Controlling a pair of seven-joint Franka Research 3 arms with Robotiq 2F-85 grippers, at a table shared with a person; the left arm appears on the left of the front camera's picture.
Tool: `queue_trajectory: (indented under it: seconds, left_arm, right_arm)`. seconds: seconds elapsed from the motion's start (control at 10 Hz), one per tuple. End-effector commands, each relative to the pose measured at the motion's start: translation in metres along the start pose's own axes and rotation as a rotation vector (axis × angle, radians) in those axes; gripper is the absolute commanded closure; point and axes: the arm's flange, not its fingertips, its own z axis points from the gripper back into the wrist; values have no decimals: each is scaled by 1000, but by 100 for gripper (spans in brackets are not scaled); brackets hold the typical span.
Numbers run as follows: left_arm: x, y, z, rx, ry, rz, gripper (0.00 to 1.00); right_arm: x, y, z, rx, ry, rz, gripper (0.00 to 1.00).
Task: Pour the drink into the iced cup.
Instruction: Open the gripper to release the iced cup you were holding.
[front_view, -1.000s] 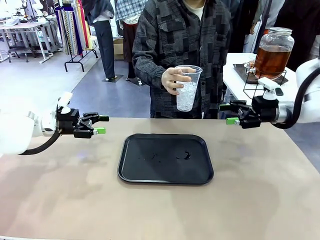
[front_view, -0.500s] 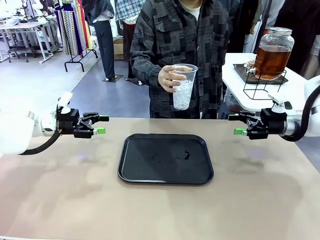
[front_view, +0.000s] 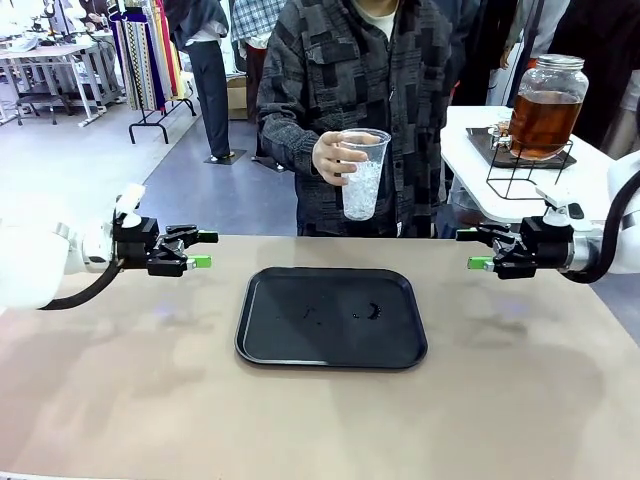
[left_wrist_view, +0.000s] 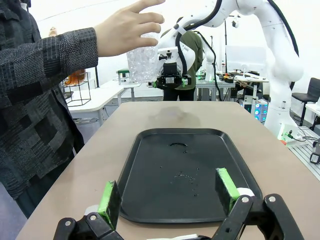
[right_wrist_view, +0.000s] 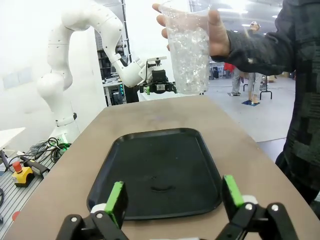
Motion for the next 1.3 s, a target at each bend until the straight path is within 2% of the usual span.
queue_trajectory:
  seconds: [0.0,1.2]
  left_arm:
    - [2,-1,-1,0,0,-2,0]
    - [2,-1,-1,0,0,-2,0]
  right_arm:
    - [3,0,-1,5,-3,2,0]
    - [3,0,-1,5,-3,2,0]
